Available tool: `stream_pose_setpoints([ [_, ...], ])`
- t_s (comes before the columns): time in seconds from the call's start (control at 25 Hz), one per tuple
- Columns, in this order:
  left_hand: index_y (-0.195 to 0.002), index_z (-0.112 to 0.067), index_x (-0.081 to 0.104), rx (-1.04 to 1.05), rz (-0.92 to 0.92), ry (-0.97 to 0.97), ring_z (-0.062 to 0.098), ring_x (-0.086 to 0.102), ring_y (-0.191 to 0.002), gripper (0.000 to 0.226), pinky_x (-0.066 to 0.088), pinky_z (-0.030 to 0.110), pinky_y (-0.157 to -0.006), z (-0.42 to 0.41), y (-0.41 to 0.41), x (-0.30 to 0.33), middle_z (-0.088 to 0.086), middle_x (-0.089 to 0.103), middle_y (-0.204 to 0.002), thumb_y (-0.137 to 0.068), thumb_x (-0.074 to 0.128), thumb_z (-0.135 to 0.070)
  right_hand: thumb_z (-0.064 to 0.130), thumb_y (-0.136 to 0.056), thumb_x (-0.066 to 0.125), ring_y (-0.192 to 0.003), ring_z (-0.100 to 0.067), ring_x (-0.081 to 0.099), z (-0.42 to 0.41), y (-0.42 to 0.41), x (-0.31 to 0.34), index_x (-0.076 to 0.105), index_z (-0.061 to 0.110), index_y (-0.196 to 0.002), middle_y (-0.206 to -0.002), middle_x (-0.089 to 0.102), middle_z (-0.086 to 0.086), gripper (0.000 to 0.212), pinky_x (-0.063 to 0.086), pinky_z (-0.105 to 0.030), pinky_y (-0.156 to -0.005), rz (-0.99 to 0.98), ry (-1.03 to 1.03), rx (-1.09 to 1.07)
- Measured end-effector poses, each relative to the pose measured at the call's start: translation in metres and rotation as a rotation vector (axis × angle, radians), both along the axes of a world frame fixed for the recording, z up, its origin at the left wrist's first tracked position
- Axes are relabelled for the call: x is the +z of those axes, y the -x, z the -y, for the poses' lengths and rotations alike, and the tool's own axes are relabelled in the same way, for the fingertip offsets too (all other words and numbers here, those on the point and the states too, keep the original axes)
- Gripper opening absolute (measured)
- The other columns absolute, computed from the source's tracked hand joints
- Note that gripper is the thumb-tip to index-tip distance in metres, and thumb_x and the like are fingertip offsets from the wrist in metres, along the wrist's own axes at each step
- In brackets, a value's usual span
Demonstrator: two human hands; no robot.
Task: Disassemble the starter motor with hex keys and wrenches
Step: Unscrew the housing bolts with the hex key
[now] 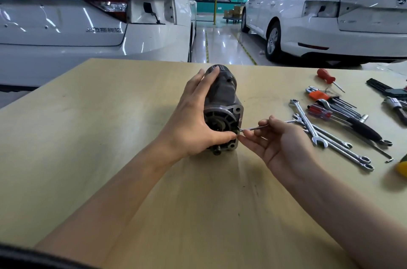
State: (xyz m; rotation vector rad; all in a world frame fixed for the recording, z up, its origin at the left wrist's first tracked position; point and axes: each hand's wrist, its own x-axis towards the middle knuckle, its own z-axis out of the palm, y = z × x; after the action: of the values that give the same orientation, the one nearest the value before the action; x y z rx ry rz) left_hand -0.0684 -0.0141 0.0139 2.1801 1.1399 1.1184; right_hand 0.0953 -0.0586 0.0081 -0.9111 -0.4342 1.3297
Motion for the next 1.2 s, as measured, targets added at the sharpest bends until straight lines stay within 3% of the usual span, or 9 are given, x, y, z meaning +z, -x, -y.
stream_pose_setpoints([
  [0.12,-0.151,-0.038,0.02,0.03,0.044,0.027,-0.003,0.035,-0.131,0.121,0.032,0.016,-0.11,-0.001,-0.002,-0.005,-0.013,0.034,-0.144,-0.055,0.093,-0.027,0.016,-0.103,0.038,-0.047,-0.026,0.064,0.003,0.004,0.0,0.049,0.003,-0.07,-0.051,0.048,-0.012,0.037,0.06,-0.039,-0.055,0.003,-0.009,-0.029],
  [0.24,-0.153,-0.039,0.014,0.05,0.053,0.03,-0.009,0.034,-0.125,0.126,0.028,0.008,-0.105,-0.002,-0.004,-0.008,-0.017,0.035,-0.14,-0.054,0.093,-0.033,0.019,-0.103,0.04,-0.051,-0.028,0.067,0.007,0.009,-0.001,0.05,0.002,-0.073,-0.06,0.047,-0.014,0.037,0.061,-0.04,-0.06,0.005,-0.01,-0.063],
  [0.56,-0.15,-0.045,0.019,0.025,0.068,0.039,0.0,0.042,-0.127,0.122,0.032,0.01,-0.106,-0.002,-0.001,-0.008,-0.007,0.041,-0.14,-0.055,0.093,-0.026,0.019,-0.103,0.04,-0.062,-0.03,0.071,0.018,0.012,-0.009,0.054,0.001,-0.077,-0.055,0.057,-0.012,0.035,0.061,-0.036,-0.061,-0.006,0.002,-0.047],
  [0.8,-0.148,-0.046,0.025,-0.005,0.086,0.027,0.004,0.047,-0.127,0.116,0.039,0.025,-0.109,0.0,0.0,-0.006,-0.007,0.046,-0.138,-0.056,0.093,-0.023,0.015,-0.101,0.043,-0.061,-0.027,0.072,0.021,0.009,-0.015,0.055,-0.003,-0.083,-0.06,0.068,-0.016,0.028,0.06,-0.033,-0.054,-0.016,0.034,-0.005],
  [0.92,-0.148,-0.045,0.025,-0.003,0.086,0.03,0.006,0.046,-0.128,0.114,0.038,0.027,-0.11,0.001,-0.001,-0.006,-0.005,0.045,-0.14,-0.058,0.092,-0.022,0.018,-0.099,0.05,-0.066,-0.029,0.073,0.021,0.009,-0.014,0.058,-0.003,-0.083,-0.064,0.068,-0.017,0.028,0.059,-0.033,-0.057,0.074,-0.026,-0.02],
  [1.2,-0.146,-0.049,0.025,-0.009,0.078,0.04,0.003,0.045,-0.126,0.108,0.035,0.016,-0.107,-0.001,0.002,-0.005,-0.009,0.044,-0.138,-0.061,0.089,-0.031,0.024,-0.09,0.059,-0.074,-0.034,0.073,0.02,0.006,-0.005,0.063,0.004,-0.088,-0.065,0.069,-0.012,0.021,0.06,-0.035,-0.07,0.376,-0.214,-0.051],
])
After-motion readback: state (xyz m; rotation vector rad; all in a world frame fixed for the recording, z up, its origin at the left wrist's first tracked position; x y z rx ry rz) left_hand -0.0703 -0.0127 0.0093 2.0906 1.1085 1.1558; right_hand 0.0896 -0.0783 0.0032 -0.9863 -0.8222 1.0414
